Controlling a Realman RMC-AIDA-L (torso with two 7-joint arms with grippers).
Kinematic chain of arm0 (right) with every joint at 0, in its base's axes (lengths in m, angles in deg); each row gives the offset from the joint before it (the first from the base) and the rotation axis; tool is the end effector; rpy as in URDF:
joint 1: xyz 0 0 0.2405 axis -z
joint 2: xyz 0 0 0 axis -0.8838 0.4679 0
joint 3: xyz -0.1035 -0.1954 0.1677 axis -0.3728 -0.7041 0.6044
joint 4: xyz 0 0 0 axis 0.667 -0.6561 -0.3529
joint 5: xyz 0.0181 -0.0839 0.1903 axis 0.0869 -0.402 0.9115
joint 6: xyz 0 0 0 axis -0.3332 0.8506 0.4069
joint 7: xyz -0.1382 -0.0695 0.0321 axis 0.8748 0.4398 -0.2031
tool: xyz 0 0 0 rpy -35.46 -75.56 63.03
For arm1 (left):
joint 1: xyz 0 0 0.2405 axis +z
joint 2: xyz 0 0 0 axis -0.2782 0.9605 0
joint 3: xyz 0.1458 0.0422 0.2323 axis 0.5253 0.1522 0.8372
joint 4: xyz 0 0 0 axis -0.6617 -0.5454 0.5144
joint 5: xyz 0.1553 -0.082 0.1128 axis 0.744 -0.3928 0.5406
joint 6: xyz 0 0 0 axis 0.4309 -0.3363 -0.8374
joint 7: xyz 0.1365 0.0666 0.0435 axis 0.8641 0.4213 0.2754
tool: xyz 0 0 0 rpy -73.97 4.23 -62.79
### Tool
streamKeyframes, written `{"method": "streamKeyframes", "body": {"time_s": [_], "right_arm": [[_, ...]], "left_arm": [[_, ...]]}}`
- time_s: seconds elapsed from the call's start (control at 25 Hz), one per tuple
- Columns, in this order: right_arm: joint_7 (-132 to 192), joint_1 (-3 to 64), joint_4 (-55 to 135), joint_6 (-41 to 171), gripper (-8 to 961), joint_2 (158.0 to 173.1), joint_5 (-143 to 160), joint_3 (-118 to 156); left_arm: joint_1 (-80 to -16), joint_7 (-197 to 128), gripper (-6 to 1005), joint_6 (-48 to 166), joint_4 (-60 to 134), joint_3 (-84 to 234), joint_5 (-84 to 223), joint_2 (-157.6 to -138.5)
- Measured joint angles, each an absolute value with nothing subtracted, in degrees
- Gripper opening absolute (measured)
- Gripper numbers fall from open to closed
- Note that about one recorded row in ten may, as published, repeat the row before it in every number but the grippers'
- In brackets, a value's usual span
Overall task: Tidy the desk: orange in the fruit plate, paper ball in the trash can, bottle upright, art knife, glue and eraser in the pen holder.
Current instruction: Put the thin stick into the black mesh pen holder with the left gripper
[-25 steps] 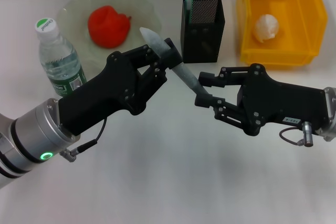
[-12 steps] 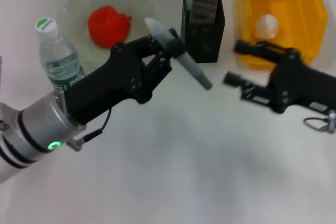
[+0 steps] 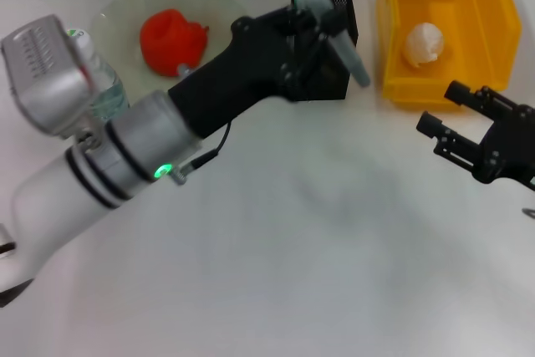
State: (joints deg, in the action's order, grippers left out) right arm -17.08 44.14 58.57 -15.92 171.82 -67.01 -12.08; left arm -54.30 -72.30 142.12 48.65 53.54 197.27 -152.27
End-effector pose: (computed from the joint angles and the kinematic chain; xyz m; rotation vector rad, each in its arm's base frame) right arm 0.3233 0.2871 -0.0198 -2.2665 0.5028 0.9821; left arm -0.1819 0.3242 -0.0868 -2.3400 -0.3886 -1.5018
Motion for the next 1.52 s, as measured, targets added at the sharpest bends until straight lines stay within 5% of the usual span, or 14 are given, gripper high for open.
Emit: {"method": "streamKeyframes", "body": {"time_s": [0.52, 1.52], "right_arm": [[-14.86, 42.86, 55.75, -11.54, 679, 171.95, -67.15, -15.46], [-14.85, 41.0, 55.59, -12.3, 679, 171.84, -67.16, -16.33]], "left_arm": [[-57.43, -55.28, 153, 110.55, 65.78, 38.07, 197.32, -152.34], [-61.54, -46.42, 254, 95.87, 66.46, 29.55, 197.13, -152.41]]}}
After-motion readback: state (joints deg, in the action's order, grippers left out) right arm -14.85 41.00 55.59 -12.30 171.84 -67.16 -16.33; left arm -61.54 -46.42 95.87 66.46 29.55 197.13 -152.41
